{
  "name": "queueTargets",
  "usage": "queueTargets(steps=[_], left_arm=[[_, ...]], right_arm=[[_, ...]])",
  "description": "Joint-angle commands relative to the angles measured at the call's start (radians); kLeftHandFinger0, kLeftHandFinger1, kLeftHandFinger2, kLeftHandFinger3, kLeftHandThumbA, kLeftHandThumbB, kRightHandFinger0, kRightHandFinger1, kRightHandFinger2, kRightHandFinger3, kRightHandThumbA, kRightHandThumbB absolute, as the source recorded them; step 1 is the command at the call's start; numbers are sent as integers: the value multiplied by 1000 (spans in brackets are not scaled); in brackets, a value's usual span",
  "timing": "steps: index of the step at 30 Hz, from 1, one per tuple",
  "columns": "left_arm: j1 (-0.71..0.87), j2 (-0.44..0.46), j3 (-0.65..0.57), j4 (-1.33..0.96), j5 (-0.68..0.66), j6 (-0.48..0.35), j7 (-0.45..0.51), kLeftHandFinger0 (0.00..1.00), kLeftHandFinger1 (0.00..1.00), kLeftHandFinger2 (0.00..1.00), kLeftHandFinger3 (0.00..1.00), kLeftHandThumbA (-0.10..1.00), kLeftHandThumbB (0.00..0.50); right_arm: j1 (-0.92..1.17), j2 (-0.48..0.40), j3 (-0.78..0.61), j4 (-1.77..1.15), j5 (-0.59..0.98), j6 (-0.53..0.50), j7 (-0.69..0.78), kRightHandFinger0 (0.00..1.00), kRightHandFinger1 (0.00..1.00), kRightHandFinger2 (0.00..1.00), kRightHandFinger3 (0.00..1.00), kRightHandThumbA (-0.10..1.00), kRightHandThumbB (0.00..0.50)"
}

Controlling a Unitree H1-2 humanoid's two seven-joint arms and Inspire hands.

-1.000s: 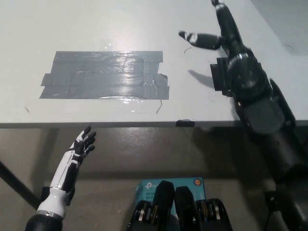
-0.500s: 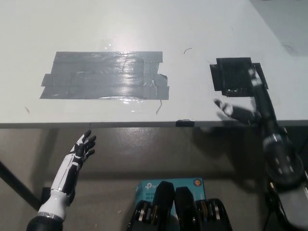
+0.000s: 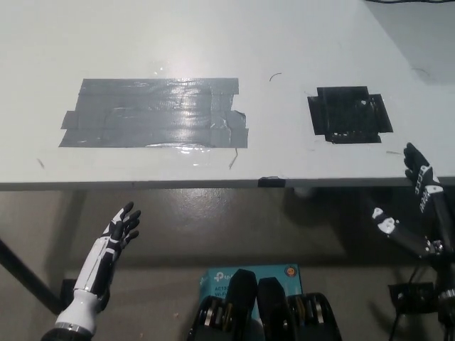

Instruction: A rubick's cube is kept in the black marked spot on the table and the robot uses its right arm to pick it up and hands it to a person

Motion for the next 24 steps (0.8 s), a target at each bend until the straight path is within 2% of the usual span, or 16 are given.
queueTargets(steps=[1,2,3,4,14,24], left_arm=[[2,10,-6,-46,9,-33,-5,1000,1000,1000,1000,1000,165],[2,10,-6,-48,9,-31,-4,1000,1000,1000,1000,1000,162],[2,10,-6,-47,11,-35,-4,1000,1000,1000,1000,1000,154],[2,9,-7,-45,12,-39,-4,1000,1000,1000,1000,1000,152],[5,9,-6,-48,7,-32,-5,1000,1000,1000,1000,1000,159],[-4,16,-10,-56,17,-29,-7,1000,1000,1000,1000,1000,133]], right_arm=[[-7,21,-44,-11,236,-132,117,1000,1000,1000,1000,719,272],[-8,19,-41,3,224,-140,121,1000,1000,1000,1000,680,254],[-10,17,-37,29,204,-149,123,1000,1000,1000,1000,734,279],[-11,16,-35,46,196,-155,126,1000,1000,1000,1000,743,280],[-13,12,-23,142,160,-189,160,1000,1000,1000,1000,710,246],[-21,11,-27,152,132,-176,156,1000,1000,1000,1000,732,263]])
